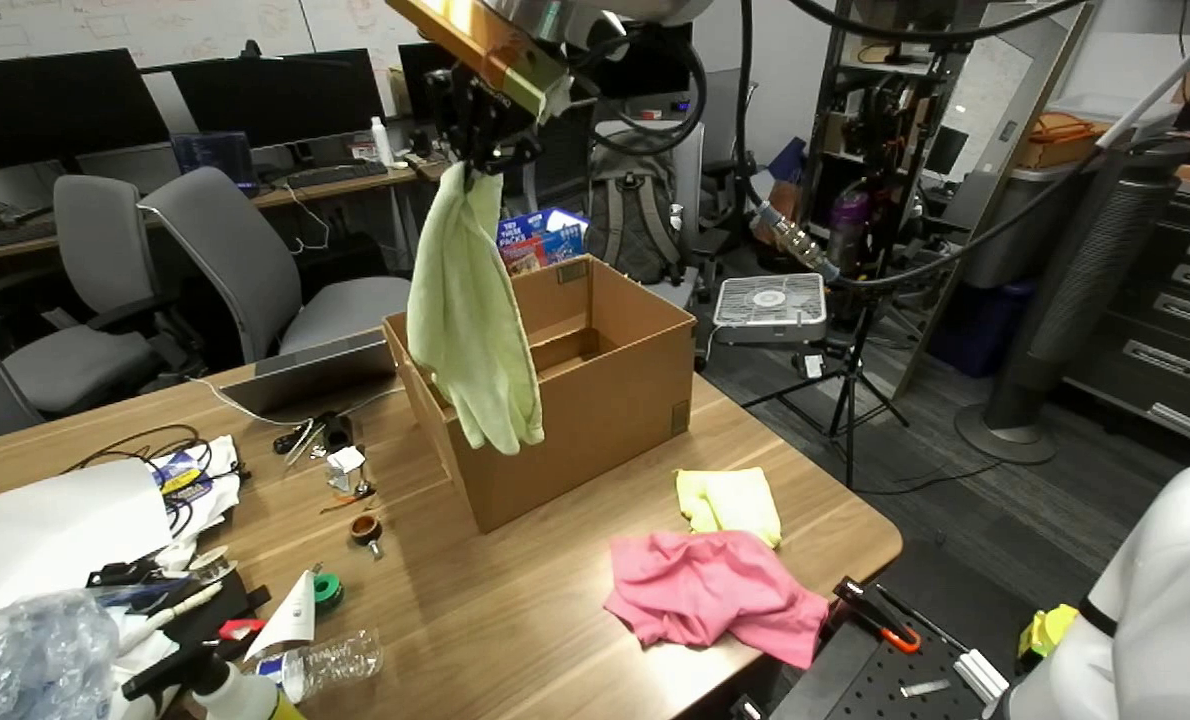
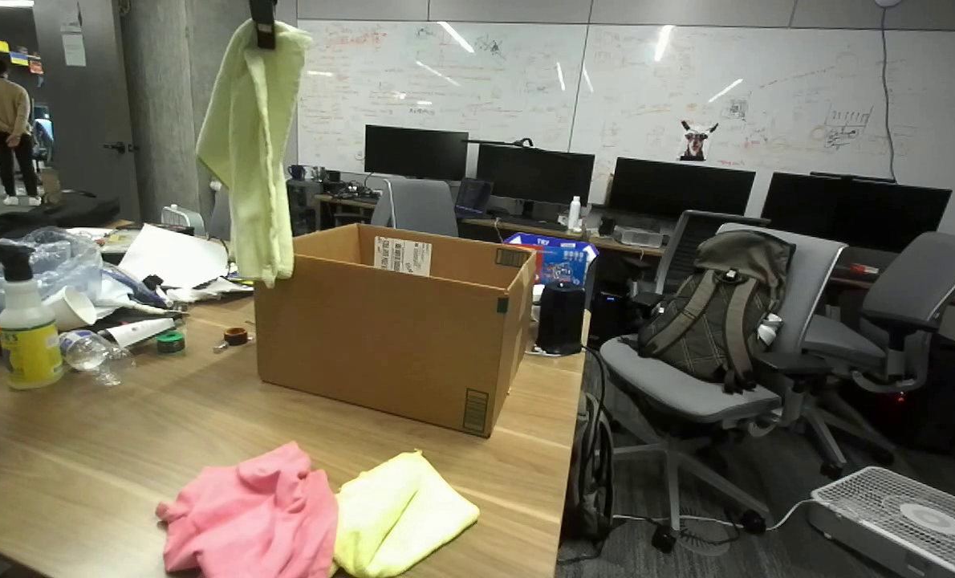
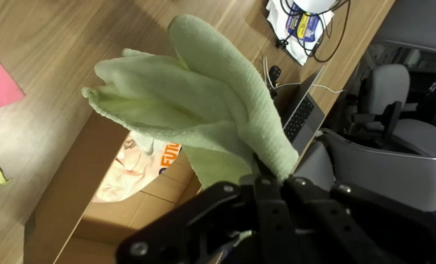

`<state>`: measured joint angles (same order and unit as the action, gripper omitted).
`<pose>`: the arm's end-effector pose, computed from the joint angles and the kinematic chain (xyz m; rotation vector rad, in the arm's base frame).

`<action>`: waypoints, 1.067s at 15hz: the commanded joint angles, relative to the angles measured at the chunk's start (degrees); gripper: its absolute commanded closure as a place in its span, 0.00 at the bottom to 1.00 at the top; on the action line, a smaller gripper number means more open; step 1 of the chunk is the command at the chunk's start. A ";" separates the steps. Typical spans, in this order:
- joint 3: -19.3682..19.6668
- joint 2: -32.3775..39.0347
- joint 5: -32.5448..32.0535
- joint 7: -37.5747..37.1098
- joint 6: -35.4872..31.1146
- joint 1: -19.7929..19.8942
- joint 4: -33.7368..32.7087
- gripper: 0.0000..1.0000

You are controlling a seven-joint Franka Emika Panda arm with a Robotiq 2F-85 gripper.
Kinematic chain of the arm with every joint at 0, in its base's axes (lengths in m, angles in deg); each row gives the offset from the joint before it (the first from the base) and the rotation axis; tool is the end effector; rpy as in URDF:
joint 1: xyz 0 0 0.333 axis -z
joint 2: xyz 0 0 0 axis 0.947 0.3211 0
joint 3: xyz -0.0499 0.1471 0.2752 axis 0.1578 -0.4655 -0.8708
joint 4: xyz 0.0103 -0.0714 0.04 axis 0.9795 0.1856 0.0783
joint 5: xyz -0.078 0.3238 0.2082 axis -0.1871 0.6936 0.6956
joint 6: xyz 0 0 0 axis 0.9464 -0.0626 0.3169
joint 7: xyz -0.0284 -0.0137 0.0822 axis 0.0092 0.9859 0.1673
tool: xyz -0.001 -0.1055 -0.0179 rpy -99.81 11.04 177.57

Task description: Pick up the clothes from the table and put them in the box

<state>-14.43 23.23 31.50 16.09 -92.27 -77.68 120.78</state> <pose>0.5572 0.1234 0.6393 -2.2837 1.3024 -0.4211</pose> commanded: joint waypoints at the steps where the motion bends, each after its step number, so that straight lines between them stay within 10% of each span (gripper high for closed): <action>1: -0.22 1.27 0.90 -4.67 2.83 1.30 -6.36 0.99; 16: 2.75 8.51 -0.42 -19.28 4.06 4.43 -18.99 0.99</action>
<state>-12.36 29.81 31.14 -1.19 -90.10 -73.54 106.31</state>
